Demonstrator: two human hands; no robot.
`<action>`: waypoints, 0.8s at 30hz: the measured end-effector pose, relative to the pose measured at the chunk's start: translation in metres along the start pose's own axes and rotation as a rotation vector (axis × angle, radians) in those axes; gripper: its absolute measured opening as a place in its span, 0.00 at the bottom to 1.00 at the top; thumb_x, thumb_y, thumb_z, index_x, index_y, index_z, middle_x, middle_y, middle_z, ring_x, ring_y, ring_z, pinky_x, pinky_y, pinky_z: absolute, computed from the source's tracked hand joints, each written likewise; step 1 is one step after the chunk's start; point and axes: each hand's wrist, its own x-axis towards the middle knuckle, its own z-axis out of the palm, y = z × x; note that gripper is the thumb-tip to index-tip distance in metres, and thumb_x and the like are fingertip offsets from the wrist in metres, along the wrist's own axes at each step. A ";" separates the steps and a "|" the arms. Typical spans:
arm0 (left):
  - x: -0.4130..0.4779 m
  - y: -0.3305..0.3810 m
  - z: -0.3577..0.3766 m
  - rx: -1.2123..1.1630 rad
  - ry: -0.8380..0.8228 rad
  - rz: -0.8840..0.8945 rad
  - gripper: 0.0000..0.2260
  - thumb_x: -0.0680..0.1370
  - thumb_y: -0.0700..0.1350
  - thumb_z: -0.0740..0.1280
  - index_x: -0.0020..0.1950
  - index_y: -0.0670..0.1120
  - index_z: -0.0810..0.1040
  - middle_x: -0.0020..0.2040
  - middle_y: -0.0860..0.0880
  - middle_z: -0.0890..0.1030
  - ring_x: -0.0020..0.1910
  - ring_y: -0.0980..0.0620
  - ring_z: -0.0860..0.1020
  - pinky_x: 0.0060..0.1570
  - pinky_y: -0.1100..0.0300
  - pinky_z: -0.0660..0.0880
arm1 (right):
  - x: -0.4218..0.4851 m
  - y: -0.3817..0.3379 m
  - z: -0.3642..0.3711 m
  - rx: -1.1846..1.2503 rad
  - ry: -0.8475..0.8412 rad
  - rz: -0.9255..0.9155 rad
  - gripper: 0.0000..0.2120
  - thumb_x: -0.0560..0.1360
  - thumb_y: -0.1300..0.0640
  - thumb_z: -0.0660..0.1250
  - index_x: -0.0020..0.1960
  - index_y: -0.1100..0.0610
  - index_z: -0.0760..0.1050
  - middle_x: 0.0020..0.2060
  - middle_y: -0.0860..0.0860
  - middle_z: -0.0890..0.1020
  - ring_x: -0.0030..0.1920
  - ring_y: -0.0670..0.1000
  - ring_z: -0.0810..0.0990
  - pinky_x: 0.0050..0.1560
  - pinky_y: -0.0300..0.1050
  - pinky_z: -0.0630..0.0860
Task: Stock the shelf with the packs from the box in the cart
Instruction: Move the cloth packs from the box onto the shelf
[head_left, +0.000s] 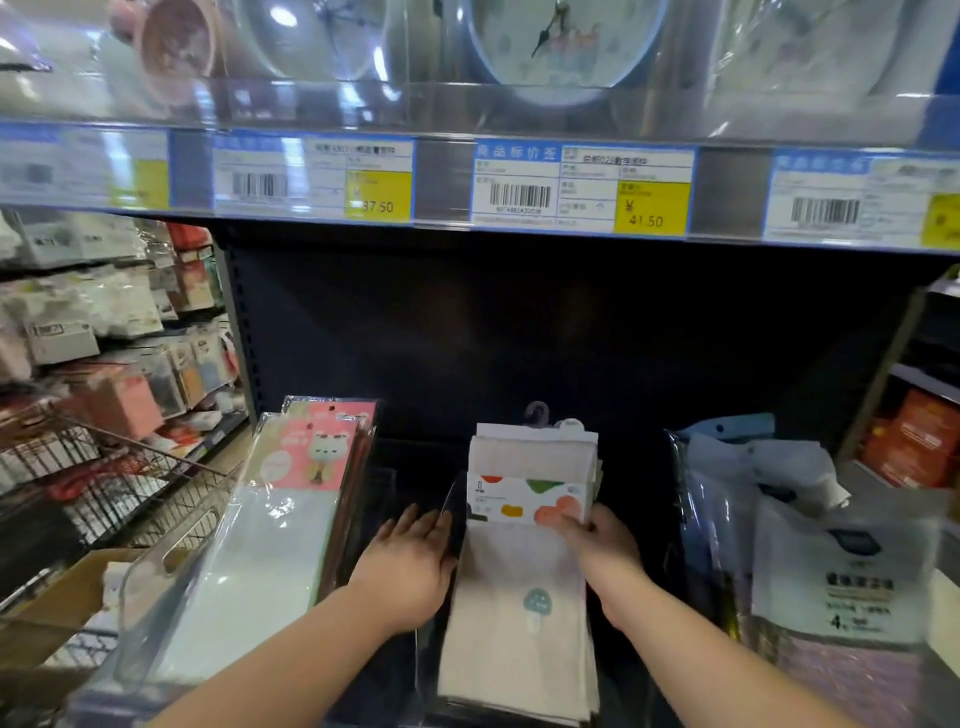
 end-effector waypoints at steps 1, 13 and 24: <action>0.000 0.000 0.000 0.001 0.004 -0.002 0.29 0.79 0.57 0.42 0.79 0.46 0.49 0.79 0.48 0.53 0.78 0.47 0.49 0.75 0.53 0.48 | 0.002 -0.001 0.000 -0.103 0.016 -0.005 0.16 0.69 0.51 0.74 0.55 0.54 0.78 0.51 0.52 0.82 0.49 0.53 0.81 0.51 0.46 0.77; -0.004 0.003 -0.010 0.036 0.010 -0.019 0.28 0.82 0.57 0.50 0.79 0.48 0.49 0.79 0.47 0.54 0.78 0.44 0.51 0.75 0.49 0.50 | -0.012 -0.036 -0.014 -0.634 0.067 -0.042 0.29 0.71 0.46 0.71 0.65 0.57 0.64 0.61 0.53 0.75 0.54 0.56 0.79 0.46 0.46 0.75; -0.025 -0.005 -0.065 0.027 0.291 -0.195 0.35 0.74 0.67 0.47 0.78 0.52 0.56 0.78 0.49 0.58 0.77 0.47 0.55 0.72 0.49 0.58 | -0.049 -0.101 -0.005 -1.347 -0.137 -0.739 0.32 0.79 0.44 0.57 0.78 0.48 0.47 0.78 0.49 0.43 0.78 0.55 0.42 0.76 0.56 0.43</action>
